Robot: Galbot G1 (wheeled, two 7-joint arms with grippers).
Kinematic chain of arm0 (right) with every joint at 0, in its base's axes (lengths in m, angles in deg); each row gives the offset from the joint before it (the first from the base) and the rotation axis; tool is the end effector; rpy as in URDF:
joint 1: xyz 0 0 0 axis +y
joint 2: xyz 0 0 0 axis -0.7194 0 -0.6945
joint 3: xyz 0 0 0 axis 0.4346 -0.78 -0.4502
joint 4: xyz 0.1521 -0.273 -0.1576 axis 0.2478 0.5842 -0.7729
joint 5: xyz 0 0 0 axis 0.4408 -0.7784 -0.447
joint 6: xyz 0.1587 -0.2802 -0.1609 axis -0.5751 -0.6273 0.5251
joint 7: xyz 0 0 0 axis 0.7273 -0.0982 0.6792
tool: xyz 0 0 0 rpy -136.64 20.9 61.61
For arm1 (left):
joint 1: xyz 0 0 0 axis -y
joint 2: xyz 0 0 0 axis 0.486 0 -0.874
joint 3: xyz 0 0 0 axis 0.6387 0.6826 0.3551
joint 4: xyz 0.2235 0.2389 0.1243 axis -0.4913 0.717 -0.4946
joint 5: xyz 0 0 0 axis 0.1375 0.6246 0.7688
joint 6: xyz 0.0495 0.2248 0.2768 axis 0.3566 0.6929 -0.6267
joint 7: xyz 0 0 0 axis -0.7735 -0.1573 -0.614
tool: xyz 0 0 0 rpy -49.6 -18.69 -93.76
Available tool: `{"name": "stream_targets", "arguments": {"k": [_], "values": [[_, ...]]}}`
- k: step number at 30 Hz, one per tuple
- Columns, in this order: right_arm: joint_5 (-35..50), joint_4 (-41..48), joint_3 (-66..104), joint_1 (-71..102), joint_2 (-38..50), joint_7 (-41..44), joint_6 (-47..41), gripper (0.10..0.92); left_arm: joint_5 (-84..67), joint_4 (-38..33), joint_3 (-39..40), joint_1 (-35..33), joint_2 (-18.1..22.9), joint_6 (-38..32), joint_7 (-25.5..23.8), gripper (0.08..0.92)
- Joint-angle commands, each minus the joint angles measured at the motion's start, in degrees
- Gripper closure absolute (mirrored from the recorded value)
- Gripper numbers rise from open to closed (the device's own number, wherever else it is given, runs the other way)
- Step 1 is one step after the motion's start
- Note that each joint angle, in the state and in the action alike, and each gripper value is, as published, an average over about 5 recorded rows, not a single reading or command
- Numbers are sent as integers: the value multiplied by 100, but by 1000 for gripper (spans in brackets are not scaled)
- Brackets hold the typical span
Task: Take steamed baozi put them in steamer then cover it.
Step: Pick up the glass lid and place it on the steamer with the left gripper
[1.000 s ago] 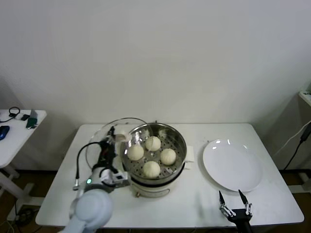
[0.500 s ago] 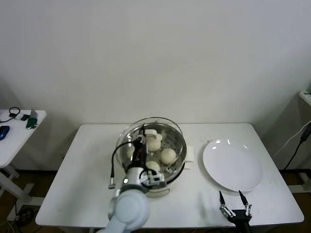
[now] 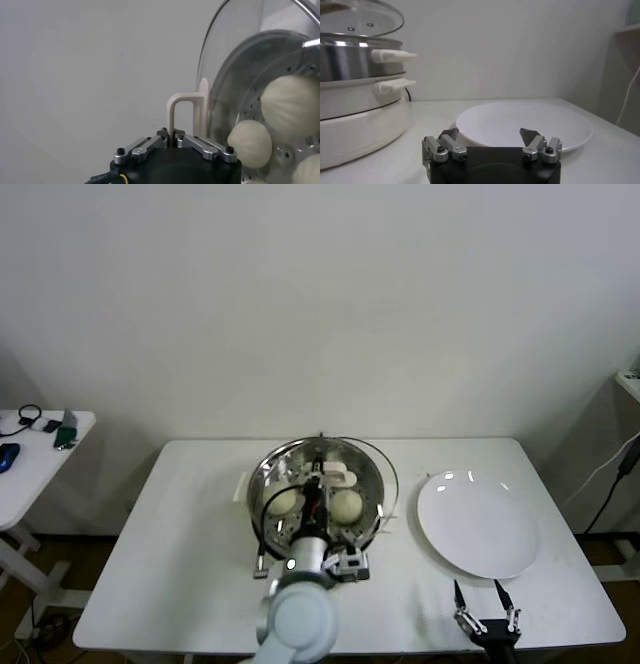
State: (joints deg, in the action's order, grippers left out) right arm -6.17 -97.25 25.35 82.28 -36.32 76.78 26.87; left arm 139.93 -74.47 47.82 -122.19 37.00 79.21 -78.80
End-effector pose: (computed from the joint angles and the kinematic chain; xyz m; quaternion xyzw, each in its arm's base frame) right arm 0.1027 -0.1039 -0.4440 0.0037 -0.9974 -0.0116 0.0713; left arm 0.2538 -0.1751 -0.2459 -0.0316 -0.7540 -0.6561 0.0053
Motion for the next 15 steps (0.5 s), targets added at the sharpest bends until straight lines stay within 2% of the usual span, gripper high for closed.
{"name": "stream_targets", "arguments": {"k": [1,7,15], "values": [[5,2,17,13,2,-11,57,203,171,260,-65,1,-42,-33,102,854],[7,-11,23,67,23,-8,114,203,79,299,-176,81,-265,-27,133,854],[7,-16,32,99,25,-9,152,203,94,423,-245,62,-209,-74,219,854]]}}
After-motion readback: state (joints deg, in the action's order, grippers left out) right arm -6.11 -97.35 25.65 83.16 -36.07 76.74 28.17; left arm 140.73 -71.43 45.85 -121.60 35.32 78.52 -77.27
